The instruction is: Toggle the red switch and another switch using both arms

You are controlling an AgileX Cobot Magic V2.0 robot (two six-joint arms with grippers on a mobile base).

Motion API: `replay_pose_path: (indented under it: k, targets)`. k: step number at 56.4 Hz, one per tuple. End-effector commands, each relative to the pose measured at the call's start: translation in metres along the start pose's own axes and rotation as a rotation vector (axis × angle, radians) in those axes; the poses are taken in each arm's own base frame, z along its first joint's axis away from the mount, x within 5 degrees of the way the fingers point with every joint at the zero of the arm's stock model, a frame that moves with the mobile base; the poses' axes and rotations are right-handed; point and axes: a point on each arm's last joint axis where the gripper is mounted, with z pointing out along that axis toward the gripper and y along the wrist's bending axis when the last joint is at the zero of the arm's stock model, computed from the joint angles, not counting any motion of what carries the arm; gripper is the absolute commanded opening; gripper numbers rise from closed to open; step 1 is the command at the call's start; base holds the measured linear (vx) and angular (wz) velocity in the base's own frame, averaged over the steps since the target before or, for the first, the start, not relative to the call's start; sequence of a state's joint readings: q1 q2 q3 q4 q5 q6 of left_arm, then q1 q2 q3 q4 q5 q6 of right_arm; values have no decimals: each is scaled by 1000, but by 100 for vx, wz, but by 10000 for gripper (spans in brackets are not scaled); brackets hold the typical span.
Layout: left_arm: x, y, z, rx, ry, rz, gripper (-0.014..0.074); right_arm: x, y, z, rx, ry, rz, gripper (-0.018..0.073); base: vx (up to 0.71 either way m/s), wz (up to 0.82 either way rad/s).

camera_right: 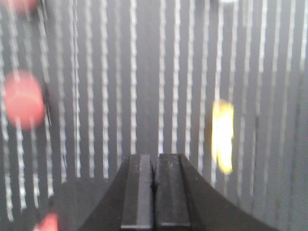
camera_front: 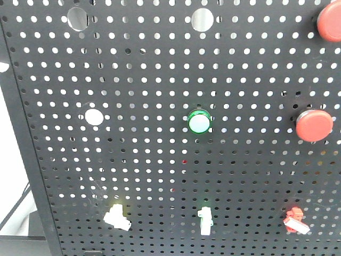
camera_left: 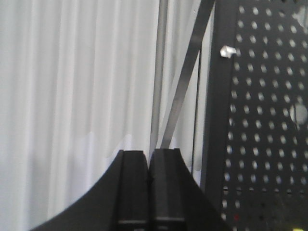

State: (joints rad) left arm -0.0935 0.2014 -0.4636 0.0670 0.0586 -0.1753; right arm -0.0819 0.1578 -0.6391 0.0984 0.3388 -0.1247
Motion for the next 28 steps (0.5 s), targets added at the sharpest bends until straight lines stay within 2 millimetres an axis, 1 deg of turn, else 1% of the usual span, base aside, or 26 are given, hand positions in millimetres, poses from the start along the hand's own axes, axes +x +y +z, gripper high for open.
replay_pose_path:
  k: [1,9,15,19,22,24,28]
  targets:
    - [-25,-3,15,7,-37,-10,3,-19,-1,7,6,-76,7,-6,0,0]
    - [-28,-3,27,-2,41,-29,3,-19,1,8,-18,-73,98,-6,0,0]
    - [-21,-9,41,68,110,-96,3,-17,3,8,-38,-49,137,-6,0,0]
    - [-14,-18,50,154,158,-130,3,-15,3,8,-43,-36,123,-6,0,0]
    - [-5,-29,59,243,216,-92,3,-15,3,10,-44,-29,124,-6,0,0]
    - [0,-35,63,290,247,-85,3,-14,3,11,-44,-23,124,-6,0,0]
    - [11,-53,69,425,308,-14,3,-13,3,11,-47,-8,124,-6,0,0]
